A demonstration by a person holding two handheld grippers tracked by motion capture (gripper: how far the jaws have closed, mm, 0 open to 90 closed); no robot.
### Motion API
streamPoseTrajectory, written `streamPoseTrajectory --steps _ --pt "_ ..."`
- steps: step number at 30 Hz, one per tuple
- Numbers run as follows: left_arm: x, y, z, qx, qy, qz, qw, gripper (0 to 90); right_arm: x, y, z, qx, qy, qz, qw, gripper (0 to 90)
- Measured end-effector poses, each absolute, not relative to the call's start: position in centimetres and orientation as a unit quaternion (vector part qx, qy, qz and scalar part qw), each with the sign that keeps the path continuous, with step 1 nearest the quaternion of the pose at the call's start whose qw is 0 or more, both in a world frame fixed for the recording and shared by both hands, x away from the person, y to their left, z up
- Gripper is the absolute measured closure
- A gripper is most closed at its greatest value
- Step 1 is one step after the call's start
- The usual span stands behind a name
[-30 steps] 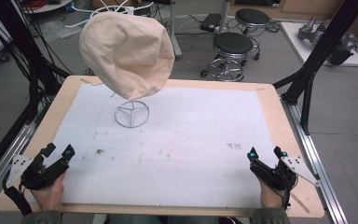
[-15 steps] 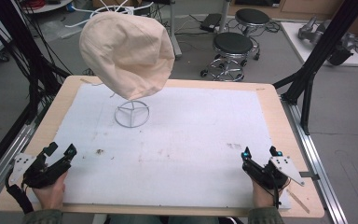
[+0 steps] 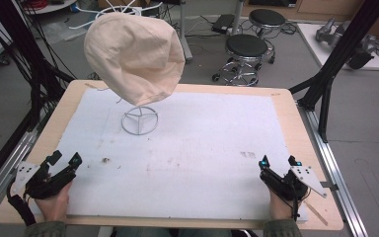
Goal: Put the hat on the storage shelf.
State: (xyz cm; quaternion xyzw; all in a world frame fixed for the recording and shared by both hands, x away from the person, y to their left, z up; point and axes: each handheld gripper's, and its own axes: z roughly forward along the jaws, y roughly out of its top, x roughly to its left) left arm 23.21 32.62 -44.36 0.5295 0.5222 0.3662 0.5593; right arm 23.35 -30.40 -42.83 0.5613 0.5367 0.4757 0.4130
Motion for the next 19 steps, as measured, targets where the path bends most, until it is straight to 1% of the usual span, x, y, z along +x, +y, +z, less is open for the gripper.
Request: streamPoseTrajectory --steps 19 --pt "23.27 32.59 -44.39 0.533 0.52 0.362 0.561 27.2 23.45 -30.22 -42.99 0.559 0.546 0.474 0.406 11.3"
